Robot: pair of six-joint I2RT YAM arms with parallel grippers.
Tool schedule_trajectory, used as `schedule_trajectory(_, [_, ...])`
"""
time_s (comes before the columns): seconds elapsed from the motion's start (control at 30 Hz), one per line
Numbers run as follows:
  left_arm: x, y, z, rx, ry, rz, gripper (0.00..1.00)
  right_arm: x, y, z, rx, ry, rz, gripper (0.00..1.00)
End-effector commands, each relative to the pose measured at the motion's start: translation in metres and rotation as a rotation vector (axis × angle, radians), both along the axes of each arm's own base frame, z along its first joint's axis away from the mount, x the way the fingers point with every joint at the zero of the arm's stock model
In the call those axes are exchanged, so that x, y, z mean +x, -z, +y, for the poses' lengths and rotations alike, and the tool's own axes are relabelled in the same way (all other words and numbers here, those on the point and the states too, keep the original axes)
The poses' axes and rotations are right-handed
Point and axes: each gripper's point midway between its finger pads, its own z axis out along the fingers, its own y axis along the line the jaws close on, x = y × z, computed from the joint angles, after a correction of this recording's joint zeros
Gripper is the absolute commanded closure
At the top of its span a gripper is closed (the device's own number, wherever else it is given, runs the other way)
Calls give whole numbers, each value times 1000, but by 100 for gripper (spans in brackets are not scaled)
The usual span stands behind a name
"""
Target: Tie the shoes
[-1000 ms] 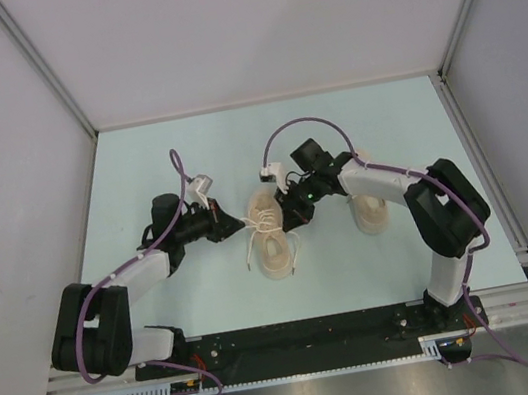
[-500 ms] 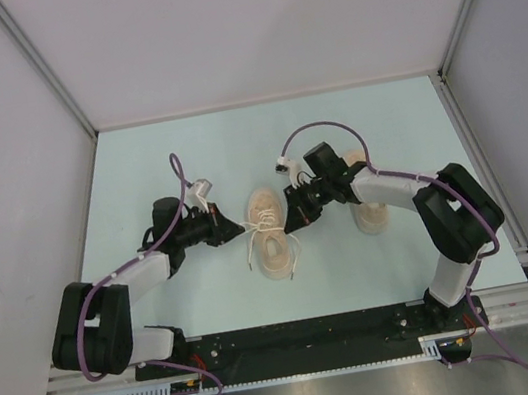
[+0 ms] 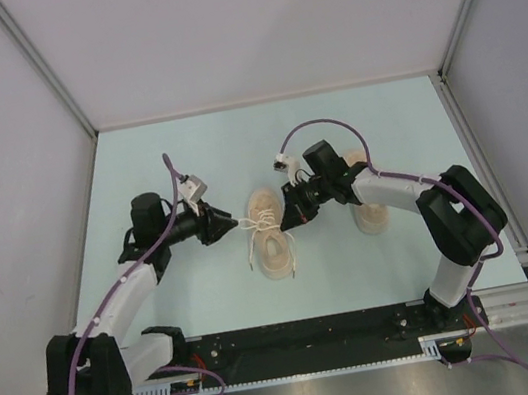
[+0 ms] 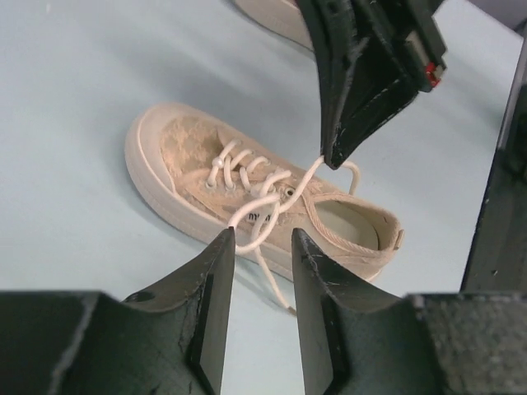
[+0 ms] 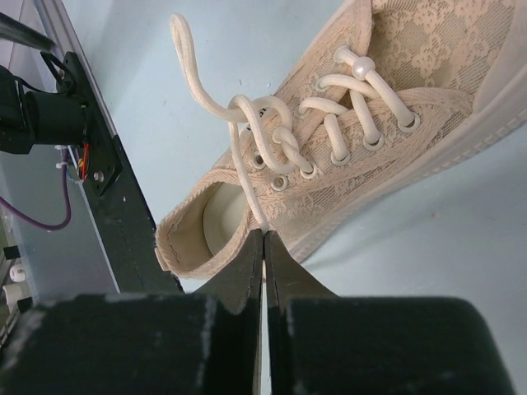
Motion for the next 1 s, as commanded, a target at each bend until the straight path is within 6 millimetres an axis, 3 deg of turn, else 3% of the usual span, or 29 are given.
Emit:
schedule_trajectory(0.0, [6, -28, -6, 105, 185, -243, 62, 2, -23, 4, 57, -31, -80, 100])
schedule_trajectory(0.13, [6, -32, -26, 161, 310, -344, 64, 0, -22, 6, 56, -40, -79, 100])
schedule_trajectory(0.23, [9, -32, -43, 161, 361, -345, 74, -2, -22, 10, 59, -39, -70, 100])
schedule_trajectory(0.27, [9, -22, -50, 169, 384, -321, 77, -2, -22, 10, 60, -37, -71, 100])
schedule_trajectory(0.37, [14, -19, -60, 178, 411, -332, 79, -1, -21, 12, 67, -27, -56, 100])
schedule_trajectory(0.63, [25, 2, -68, 236, 475, -325, 80, -4, -20, 14, 66, -24, -33, 100])
schedule_trajectory(0.97, [19, 25, -69, 284, 538, -281, 79, -3, -19, 18, 78, -17, -11, 100])
